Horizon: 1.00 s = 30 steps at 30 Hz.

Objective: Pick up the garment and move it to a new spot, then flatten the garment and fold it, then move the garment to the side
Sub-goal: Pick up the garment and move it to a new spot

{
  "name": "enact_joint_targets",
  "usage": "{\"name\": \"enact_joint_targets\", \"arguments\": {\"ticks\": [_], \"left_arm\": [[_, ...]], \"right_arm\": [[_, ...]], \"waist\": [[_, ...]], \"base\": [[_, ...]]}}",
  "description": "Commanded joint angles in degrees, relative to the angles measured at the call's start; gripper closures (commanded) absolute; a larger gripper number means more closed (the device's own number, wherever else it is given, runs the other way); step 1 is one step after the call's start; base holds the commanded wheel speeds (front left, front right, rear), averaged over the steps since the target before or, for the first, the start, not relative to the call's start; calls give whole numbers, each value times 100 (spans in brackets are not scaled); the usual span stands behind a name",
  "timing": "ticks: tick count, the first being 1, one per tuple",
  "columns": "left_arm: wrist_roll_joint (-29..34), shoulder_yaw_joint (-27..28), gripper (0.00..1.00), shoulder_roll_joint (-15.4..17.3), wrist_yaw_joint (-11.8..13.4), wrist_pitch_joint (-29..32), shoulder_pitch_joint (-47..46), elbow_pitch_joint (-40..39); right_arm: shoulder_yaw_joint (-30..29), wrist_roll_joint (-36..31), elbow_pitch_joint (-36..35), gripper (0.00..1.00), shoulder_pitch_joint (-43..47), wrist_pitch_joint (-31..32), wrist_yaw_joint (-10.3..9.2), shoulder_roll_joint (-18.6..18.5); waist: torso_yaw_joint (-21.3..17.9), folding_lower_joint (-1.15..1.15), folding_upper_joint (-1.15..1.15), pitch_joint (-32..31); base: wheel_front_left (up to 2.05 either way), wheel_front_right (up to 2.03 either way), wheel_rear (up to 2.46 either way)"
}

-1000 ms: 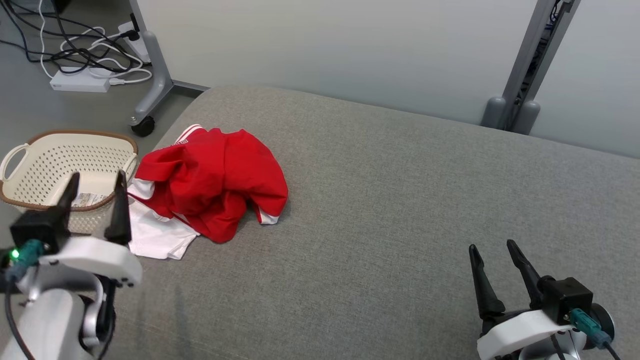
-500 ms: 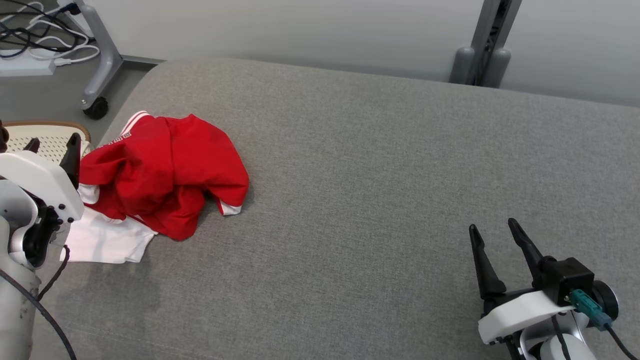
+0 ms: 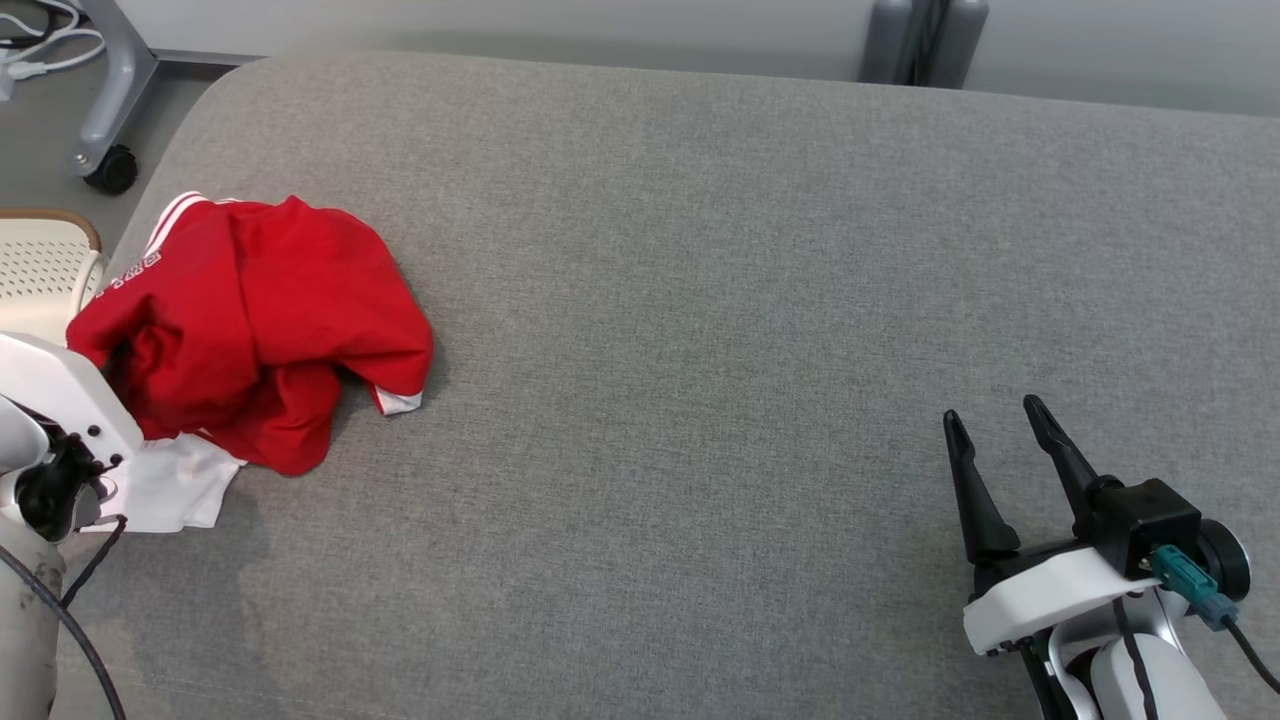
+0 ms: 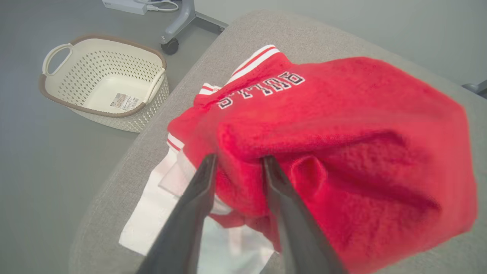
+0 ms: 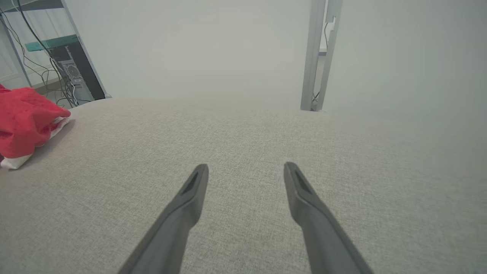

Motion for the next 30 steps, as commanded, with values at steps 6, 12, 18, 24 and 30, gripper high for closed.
{"name": "enact_joint_targets", "arguments": {"ticks": [6,12,18,24,30], "left_arm": [[243,-127,100,162,37,-808,-409,200],[605,-361,100,269,123,-1511,-815,-12],[1030,-656,100,264,275,-2183,-1160,-676],[1316,-1000,100,142,377,-2330,-901,-1920],[1398,-1401,100,-125,590,-1978,-17,-3591]], "right_arm": [[-119,-26,-43,0,-58,-15,11,-67],[-230,-36,-52,0,14,-44,11,-45],[-384,-50,-87,0,95,-87,11,9],[-504,-32,-124,0,148,-147,11,76],[-591,3,-151,0,234,-194,11,127]], "waist": [[-4,0,0,6],[68,0,0,-107],[78,0,0,-362],[-92,0,0,-543],[-448,0,0,-606]], "base": [[0,0,0],[0,0,0],[0,0,0],[0,0,0],[0,0,0]]}}
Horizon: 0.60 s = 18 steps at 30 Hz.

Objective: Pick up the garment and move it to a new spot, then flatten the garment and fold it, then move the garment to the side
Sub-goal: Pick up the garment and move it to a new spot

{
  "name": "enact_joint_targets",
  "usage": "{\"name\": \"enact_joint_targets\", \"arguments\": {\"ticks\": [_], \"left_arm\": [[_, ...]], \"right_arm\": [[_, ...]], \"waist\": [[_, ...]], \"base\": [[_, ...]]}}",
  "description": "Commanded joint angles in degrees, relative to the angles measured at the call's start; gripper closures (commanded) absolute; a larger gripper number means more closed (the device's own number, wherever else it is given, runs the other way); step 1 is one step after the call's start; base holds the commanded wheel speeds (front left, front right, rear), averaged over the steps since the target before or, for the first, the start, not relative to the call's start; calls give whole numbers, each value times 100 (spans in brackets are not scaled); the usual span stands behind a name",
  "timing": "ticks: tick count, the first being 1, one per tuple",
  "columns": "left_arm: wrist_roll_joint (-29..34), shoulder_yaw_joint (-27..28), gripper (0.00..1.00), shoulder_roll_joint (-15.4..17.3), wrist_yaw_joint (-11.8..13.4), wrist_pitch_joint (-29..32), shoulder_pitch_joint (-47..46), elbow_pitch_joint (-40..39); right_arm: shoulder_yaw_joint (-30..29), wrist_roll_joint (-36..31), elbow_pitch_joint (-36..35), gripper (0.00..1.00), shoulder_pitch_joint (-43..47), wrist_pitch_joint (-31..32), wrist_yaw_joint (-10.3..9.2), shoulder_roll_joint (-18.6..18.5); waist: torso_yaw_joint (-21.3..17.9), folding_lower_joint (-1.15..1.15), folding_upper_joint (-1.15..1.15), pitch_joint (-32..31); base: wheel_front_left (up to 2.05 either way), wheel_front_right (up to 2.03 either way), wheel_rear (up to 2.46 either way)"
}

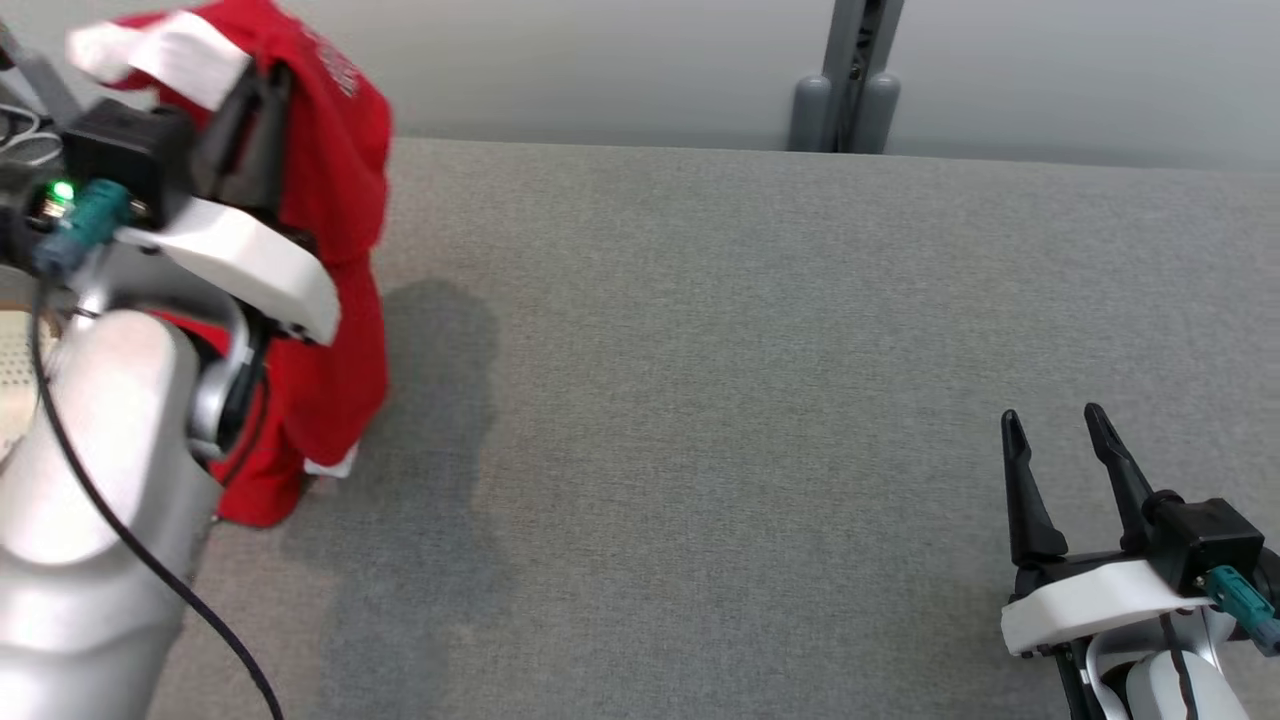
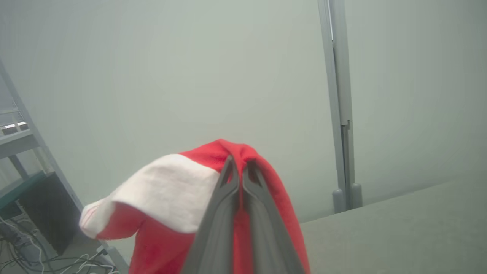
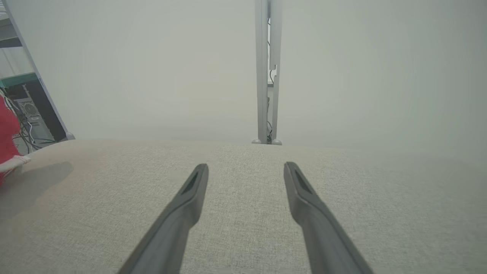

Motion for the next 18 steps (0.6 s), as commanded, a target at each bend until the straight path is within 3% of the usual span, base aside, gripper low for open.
{"name": "enact_joint_targets", "arguments": {"ticks": [1,8,18], "left_arm": [[-17,-61,100,-59,74,73,209,-269],[-90,-655,100,-534,163,648,921,-1088],[-58,-1340,100,-1264,-11,778,799,-448]], "right_arm": [[-8,31,-16,0,52,-49,11,-3],[-93,37,0,0,19,-72,11,15],[153,343,170,0,-194,-125,11,24]], "waist": [[-191,0,0,-19],[-886,0,0,80],[-2192,0,0,524]], "base": [[0,0,0],[0,0,0],[0,0,0]]}}
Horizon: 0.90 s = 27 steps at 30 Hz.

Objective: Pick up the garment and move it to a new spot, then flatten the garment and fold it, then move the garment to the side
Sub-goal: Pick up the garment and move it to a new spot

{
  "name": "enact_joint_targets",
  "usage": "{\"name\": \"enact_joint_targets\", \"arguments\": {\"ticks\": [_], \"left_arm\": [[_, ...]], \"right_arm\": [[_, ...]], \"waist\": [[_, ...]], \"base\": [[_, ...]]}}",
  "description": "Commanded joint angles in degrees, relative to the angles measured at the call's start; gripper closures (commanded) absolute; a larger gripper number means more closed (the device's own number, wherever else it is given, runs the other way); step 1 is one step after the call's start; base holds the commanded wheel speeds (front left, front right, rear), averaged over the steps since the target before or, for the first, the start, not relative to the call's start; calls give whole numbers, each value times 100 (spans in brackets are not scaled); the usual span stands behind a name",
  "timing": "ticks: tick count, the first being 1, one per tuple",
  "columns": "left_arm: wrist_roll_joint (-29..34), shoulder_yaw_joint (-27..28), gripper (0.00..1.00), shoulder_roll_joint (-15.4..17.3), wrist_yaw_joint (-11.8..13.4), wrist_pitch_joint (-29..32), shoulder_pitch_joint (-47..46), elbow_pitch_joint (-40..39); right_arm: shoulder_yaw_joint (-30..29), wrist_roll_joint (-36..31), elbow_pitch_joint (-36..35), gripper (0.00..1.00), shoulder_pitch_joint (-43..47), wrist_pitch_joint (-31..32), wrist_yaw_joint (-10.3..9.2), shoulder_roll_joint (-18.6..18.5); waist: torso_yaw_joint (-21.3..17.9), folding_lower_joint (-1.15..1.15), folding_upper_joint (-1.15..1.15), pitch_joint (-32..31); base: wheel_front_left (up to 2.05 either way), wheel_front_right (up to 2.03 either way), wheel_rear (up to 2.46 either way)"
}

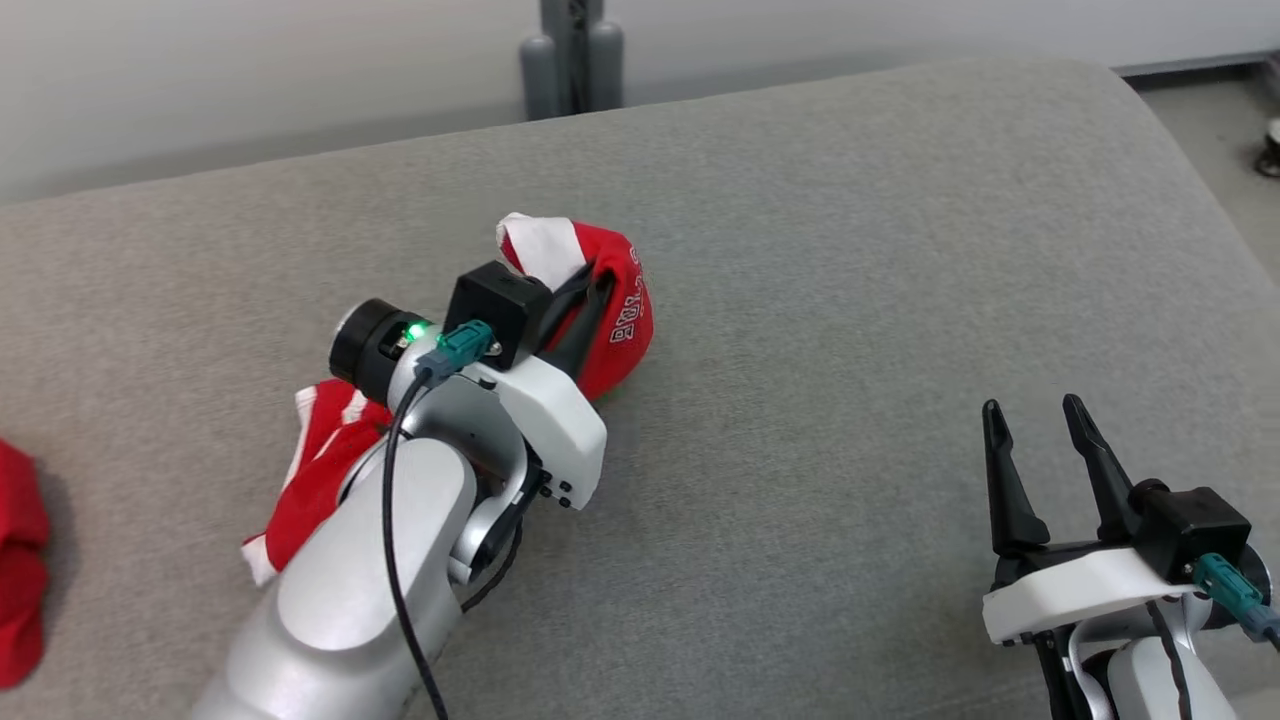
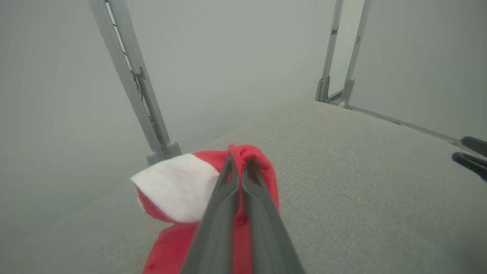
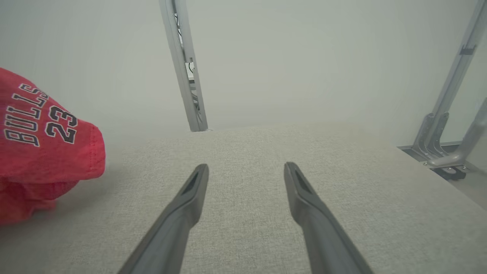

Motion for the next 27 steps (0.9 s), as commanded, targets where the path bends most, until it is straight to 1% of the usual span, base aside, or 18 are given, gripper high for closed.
{"name": "enact_joint_targets", "arguments": {"ticks": [1,3,4,5,9,12,14,19,23,27], "left_arm": [[-8,-52,100,-42,-60,-24,-73,178],[4,-153,100,-127,-123,0,-113,496],[-19,-178,68,-177,-142,-40,-131,618],[18,-248,0,-208,-188,-49,-160,753],[-37,-387,0,-355,-329,-268,-176,1039],[-71,-495,0,-428,-390,-432,-120,1021],[-17,-555,0,-444,-367,-534,-82,947],[3,-446,0,-317,-177,-793,51,573],[-7,-200,0,-52,98,-909,215,176],[-189,217,0,278,395,-986,503,-209]], "right_arm": [[13,61,37,0,-49,-48,11,-27],[-17,124,93,0,-38,-56,11,-27],[-28,144,114,0,-33,-59,11,-26],[-43,173,126,0,-28,-61,11,-25],[-101,235,64,0,-22,-57,11,-23],[-131,239,0,0,-24,-59,12,-24],[-145,231,-52,0,-21,-59,12,-26],[-205,148,-143,0,-28,-58,11,-30],[-253,75,-192,0,-36,-59,11,-29],[-252,9,-208,0,-35,-59,11,-28]], "waist": [[-553,0,0,280],[-703,0,0,328],[-761,0,0,353],[-799,0,0,373],[-830,0,0,408],[-733,0,0,392],[-620,0,0,362],[-270,0,0,242],[36,0,0,142],[314,0,0,41]], "base": [[0,0,0],[0,0,0],[0,0,0],[0,0,0],[0,0,0],[0,0,0],[0,0,0],[0,0,0],[0,0,0],[0,0,0]]}}
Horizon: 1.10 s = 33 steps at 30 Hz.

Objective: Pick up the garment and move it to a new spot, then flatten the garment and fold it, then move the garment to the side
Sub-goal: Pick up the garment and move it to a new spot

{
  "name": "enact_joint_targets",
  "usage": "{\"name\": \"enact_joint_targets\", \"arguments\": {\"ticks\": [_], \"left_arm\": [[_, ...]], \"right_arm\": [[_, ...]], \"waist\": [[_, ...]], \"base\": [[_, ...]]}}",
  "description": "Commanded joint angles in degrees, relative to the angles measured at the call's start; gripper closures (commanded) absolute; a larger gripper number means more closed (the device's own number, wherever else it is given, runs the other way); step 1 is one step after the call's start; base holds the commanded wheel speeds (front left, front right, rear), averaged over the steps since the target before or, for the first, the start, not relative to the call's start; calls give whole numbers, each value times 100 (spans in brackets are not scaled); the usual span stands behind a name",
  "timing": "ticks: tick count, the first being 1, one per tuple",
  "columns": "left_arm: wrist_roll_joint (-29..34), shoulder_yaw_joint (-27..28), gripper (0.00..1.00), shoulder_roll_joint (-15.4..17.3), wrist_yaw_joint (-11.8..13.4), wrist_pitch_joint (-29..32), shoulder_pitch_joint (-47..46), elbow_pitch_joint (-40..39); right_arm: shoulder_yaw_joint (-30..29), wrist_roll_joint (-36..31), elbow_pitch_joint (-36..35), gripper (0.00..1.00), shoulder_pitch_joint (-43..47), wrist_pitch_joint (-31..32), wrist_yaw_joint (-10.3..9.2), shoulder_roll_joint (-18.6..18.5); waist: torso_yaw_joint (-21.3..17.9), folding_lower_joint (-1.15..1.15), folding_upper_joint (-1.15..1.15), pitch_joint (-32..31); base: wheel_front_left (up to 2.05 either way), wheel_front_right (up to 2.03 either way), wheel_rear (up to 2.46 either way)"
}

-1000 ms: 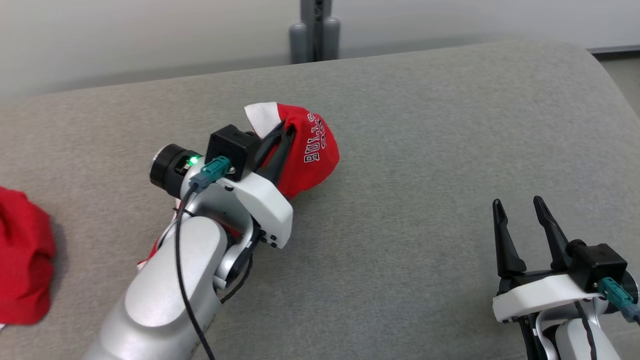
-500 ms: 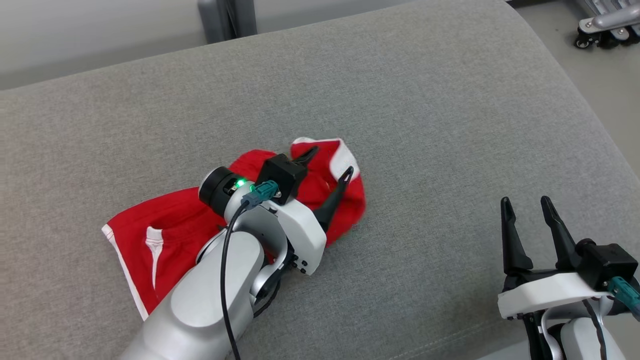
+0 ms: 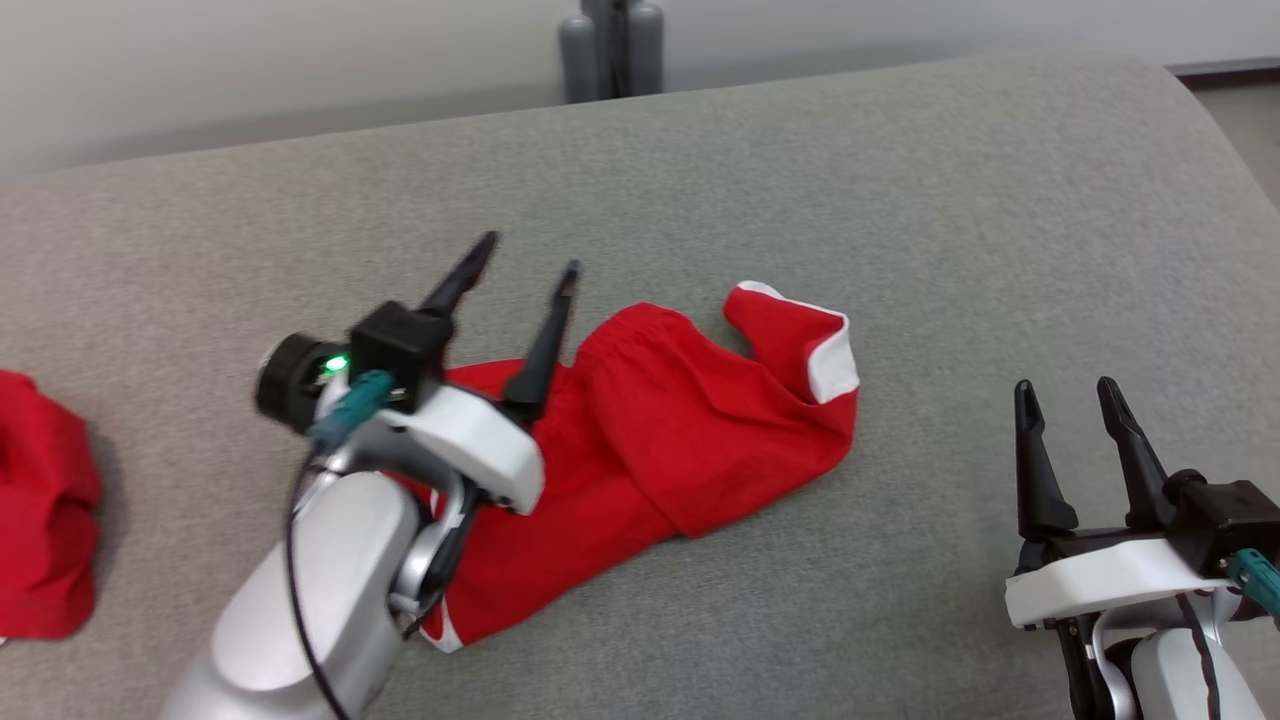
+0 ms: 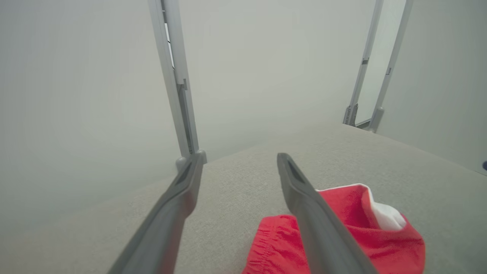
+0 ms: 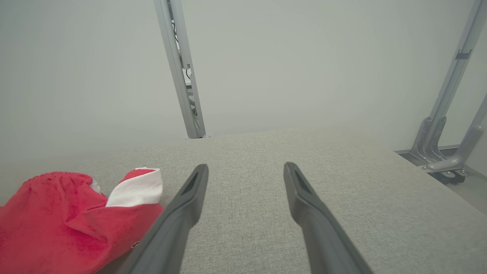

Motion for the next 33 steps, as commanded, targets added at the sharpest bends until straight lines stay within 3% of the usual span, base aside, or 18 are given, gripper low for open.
{"name": "enact_joint_targets", "arguments": {"ticks": [1,8,15,27,33], "left_arm": [[-128,181,0,165,95,-10,208,-138],[-454,989,0,736,563,-280,863,-658],[-701,1555,0,1048,928,-528,1685,-879],[-765,1524,0,1169,730,-729,2597,-843],[-813,1513,0,1180,746,-748,2795,-811]], "right_arm": [[7,-38,-34,0,-21,-34,11,-34],[68,-98,-32,0,48,-33,11,-35],[116,-133,-50,0,264,0,11,-36],[94,19,-375,0,851,161,11,-36],[93,112,-608,0,1128,264,11,-35]], "waist": [[242,0,0,-132],[567,0,0,-318],[798,0,0,-601],[951,0,0,-1040],[893,0,0,-1157]], "base": [[0,0,0],[0,0,0],[0,0,0],[0,0,0],[0,0,0]]}}
